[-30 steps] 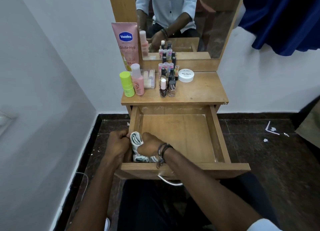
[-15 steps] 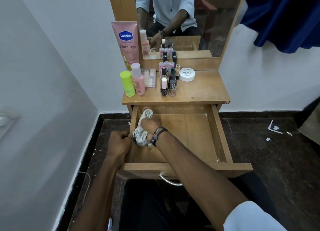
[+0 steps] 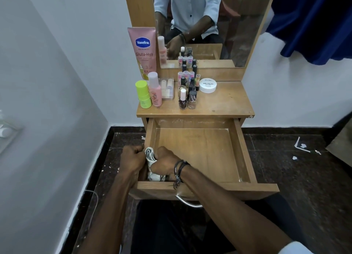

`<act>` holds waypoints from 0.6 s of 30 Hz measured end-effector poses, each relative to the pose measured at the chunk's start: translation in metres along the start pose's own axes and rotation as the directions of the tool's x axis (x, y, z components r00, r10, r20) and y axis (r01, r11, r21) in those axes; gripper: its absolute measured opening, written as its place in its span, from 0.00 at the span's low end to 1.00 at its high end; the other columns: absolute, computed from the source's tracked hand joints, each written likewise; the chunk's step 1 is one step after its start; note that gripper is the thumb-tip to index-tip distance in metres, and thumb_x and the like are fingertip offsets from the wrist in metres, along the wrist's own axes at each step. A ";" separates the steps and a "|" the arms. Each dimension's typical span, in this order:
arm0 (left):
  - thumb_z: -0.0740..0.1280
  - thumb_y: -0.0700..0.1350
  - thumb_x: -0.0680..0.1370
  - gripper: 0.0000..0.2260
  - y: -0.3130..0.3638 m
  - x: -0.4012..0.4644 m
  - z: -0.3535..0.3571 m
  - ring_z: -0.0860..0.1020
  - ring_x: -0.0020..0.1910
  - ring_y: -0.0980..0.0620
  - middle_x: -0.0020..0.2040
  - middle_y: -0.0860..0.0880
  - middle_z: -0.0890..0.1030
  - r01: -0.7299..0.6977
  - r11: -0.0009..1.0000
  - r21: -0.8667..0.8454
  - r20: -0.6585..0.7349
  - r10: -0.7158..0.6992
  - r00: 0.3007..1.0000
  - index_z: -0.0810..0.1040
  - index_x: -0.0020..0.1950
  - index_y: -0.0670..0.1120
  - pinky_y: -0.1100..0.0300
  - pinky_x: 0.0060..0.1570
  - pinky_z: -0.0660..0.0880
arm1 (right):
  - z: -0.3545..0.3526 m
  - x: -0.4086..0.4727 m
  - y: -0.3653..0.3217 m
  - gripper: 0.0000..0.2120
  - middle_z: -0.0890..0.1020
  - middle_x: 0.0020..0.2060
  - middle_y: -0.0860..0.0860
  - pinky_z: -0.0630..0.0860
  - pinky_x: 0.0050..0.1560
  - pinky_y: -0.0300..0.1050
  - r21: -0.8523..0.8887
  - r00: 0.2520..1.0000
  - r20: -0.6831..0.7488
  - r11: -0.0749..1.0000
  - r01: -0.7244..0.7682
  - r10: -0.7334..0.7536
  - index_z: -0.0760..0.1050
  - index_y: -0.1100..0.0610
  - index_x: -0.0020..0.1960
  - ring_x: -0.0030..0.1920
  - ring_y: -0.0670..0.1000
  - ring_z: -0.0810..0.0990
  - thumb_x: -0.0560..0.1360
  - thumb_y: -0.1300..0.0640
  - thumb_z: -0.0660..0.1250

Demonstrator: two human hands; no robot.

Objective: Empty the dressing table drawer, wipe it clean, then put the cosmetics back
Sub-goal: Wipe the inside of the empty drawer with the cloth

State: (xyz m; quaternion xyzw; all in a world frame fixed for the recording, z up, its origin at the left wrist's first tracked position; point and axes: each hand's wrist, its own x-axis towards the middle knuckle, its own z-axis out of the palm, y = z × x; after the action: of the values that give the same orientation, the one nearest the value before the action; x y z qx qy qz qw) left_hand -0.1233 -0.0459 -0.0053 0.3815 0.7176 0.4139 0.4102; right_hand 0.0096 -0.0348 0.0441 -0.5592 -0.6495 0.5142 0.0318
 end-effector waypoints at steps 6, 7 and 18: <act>0.62 0.42 0.62 0.14 0.002 -0.002 0.000 0.81 0.36 0.46 0.37 0.36 0.84 -0.086 0.993 0.075 0.011 0.086 0.996 0.84 0.38 0.39 0.41 0.39 0.80 | 0.003 0.033 -0.008 0.08 0.73 0.33 0.52 0.68 0.38 0.44 0.143 0.998 -0.063 0.989 0.039 -0.030 0.70 0.58 0.35 0.40 0.53 0.74 0.71 0.67 0.65; 0.62 0.44 0.63 0.14 0.004 -0.004 0.001 0.80 0.35 0.48 0.36 0.37 0.84 -0.105 0.989 0.103 0.006 0.105 0.994 0.84 0.38 0.38 0.43 0.37 0.80 | 0.002 0.040 -0.011 0.04 0.76 0.36 0.53 0.70 0.39 0.43 0.138 0.994 -0.104 0.989 0.057 -0.043 0.73 0.60 0.38 0.42 0.54 0.76 0.70 0.65 0.66; 0.68 0.38 0.77 0.14 0.010 -0.012 0.000 0.72 0.29 0.56 0.27 0.49 0.76 -0.160 0.951 0.263 -0.015 0.170 0.985 0.81 0.31 0.41 0.64 0.26 0.66 | -0.020 0.075 -0.010 0.13 0.78 0.45 0.56 0.70 0.47 0.40 0.252 0.939 -0.318 0.944 0.213 -0.127 0.77 0.66 0.54 0.49 0.53 0.76 0.72 0.72 0.60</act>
State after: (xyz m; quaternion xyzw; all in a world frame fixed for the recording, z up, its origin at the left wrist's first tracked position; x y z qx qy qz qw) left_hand -0.1170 -0.0525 0.0067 0.4832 0.7388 0.3556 0.3070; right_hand -0.0127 0.0357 0.0202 -0.5610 -0.6036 0.5066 0.2535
